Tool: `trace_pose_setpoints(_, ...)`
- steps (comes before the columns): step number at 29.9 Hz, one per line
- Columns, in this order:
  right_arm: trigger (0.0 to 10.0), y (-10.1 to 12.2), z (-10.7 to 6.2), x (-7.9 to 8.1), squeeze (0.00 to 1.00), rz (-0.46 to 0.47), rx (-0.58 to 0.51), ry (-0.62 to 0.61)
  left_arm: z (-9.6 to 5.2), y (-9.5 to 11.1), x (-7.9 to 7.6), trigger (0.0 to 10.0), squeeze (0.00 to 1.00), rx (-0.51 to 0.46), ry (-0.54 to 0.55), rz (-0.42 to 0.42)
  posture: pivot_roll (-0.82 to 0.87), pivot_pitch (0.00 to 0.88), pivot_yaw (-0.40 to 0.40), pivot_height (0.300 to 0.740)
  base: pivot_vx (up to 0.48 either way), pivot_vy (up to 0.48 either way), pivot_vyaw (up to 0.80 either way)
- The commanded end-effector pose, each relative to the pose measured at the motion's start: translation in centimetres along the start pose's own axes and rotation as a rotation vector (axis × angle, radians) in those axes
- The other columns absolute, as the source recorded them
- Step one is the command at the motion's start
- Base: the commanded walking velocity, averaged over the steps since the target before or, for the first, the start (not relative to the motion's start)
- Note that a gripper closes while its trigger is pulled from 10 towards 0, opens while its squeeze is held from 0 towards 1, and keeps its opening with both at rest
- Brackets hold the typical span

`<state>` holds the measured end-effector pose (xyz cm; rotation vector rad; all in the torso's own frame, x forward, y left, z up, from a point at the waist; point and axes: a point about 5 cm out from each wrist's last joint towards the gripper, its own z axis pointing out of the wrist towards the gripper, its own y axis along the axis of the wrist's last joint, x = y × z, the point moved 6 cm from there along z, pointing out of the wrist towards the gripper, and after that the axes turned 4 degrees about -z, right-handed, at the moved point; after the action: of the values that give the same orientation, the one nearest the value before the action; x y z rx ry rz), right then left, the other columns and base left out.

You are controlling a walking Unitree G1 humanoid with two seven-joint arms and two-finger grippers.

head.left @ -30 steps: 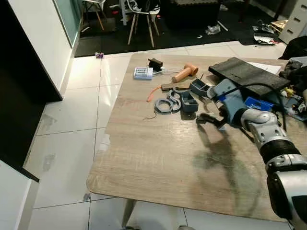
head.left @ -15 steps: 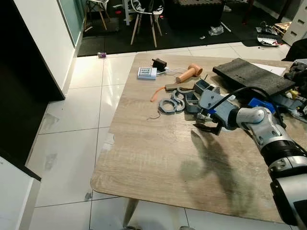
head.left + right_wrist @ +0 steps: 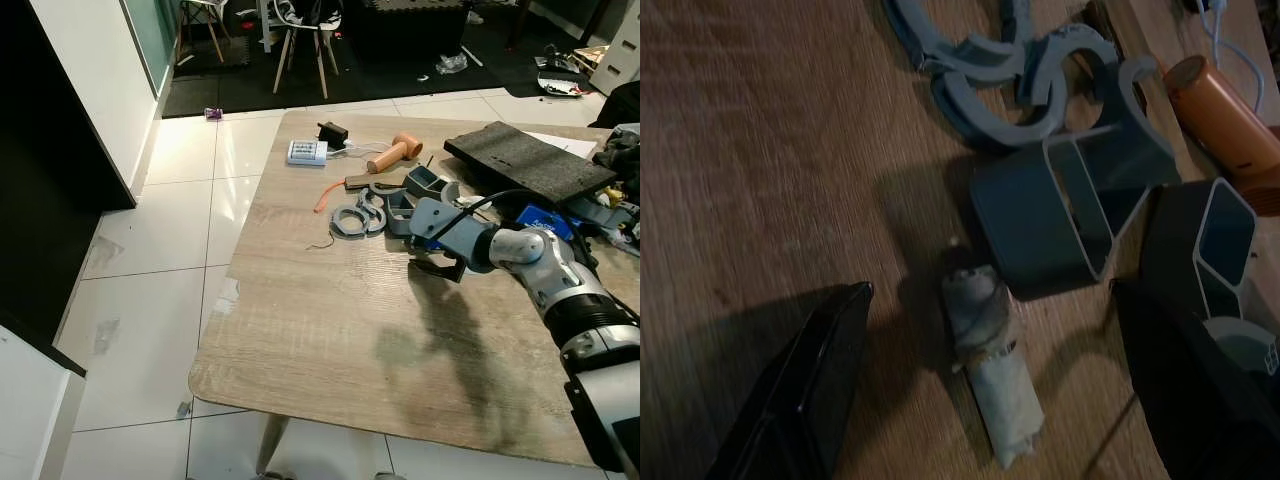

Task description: Picking trash to rubbish bin

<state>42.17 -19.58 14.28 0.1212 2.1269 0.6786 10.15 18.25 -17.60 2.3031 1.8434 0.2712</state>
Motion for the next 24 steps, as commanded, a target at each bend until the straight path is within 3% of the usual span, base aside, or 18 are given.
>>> trace_pose_setpoints(1,10.0,0.2,0.3,0.0,0.00,-0.019,0.001,-0.002,0.1,0.5,-0.8,10.0,0.00,-0.022,-0.027,-0.005,-0.08,0.092,0.012,0.740,0.000,0.000,0.00)
trace_pose_setpoints(17,10.0,0.6,0.9,-1.9,0.00,-0.065,0.031,-0.135,0.0,-0.8,-1.1,10.0,0.00,0.008,-0.028,-0.003,-0.07,0.114,0.016,0.740,0.000,0.000,0.00)
trace_pose_setpoints(21,10.0,0.6,1.2,-1.3,0.00,-0.049,0.032,-0.118,0.0,-1.1,-1.3,10.0,0.00,0.010,-0.028,0.001,-0.07,0.117,0.018,0.740,0.000,0.000,0.00)
trace_pose_setpoints(22,9.5,0.6,1.3,-1.1,0.00,-0.049,0.031,-0.109,0.0,-1.1,-1.3,10.0,0.00,0.010,-0.028,0.001,-0.07,0.119,0.018,0.740,0.000,0.000,0.00)
trace_pose_setpoints(23,2.8,0.5,1.4,-0.8,0.00,-0.046,0.031,-0.100,0.0,-1.1,-1.3,10.0,0.00,0.010,-0.028,0.003,-0.07,0.119,0.018,0.740,0.000,0.000,0.00)
trace_pose_setpoints(24,2.8,0.5,1.4,-0.7,0.00,-0.044,0.031,-0.095,0.0,-1.2,-1.3,10.0,0.00,0.010,-0.028,0.004,-0.07,0.119,0.018,0.740,0.000,0.000,0.00)
